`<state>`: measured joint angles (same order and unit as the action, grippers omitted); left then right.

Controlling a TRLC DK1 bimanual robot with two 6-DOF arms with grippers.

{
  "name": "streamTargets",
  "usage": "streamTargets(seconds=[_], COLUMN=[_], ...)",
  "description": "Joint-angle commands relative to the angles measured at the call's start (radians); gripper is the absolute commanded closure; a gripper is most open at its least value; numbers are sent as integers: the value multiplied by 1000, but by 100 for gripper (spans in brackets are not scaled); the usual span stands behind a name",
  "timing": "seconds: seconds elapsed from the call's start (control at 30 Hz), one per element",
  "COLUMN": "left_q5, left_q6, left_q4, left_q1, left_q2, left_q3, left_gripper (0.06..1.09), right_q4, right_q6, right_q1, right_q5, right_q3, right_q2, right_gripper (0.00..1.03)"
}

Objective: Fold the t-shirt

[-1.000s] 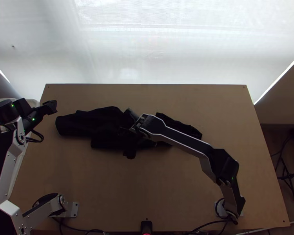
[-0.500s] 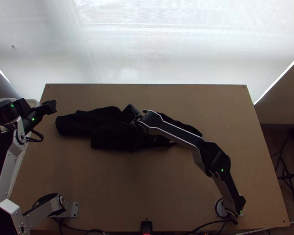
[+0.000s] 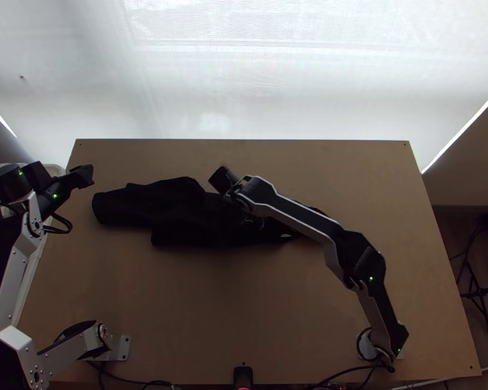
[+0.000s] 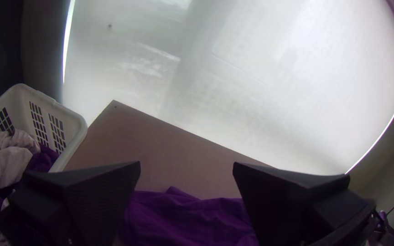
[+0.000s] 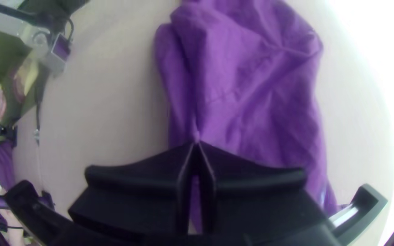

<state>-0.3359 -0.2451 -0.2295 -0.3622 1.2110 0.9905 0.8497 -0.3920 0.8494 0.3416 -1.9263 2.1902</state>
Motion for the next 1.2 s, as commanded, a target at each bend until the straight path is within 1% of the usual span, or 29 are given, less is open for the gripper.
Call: streamTargets(seconds=[0.0,0.07,0.13,0.33,0.5,0.83,1.0,1.17], left_q5=[0,-2,-5,-12,-22,-29,-38,-38], left_q6=[-3,-6,-11,-22,-39,-36,15,38], left_q4=[-1,1,1,-4,-28,-60,-153,-159], left_q1=[-1,0,8,26,39,46,57,66], left_q2=[7,12,13,25,35,94,153,186], left_q3=[8,11,17,37,34,14,23,22], left_gripper=[10,10,10,10,10,10,10,10], right_q4=[9,9,17,20,18,-24,-40,-46], right_q6=[125,173,191,225,237,260,262,260], right_q1=[-112,-167,-222,-381,-469,-549,-555,-544], right_q5=[93,119,125,126,125,125,125,125], right_q3=[-54,-59,-45,35,113,262,311,334], right_q2=[-84,-110,-141,-234,-290,-336,-363,-389], right_gripper=[100,100,100,100,100,100,100,100])
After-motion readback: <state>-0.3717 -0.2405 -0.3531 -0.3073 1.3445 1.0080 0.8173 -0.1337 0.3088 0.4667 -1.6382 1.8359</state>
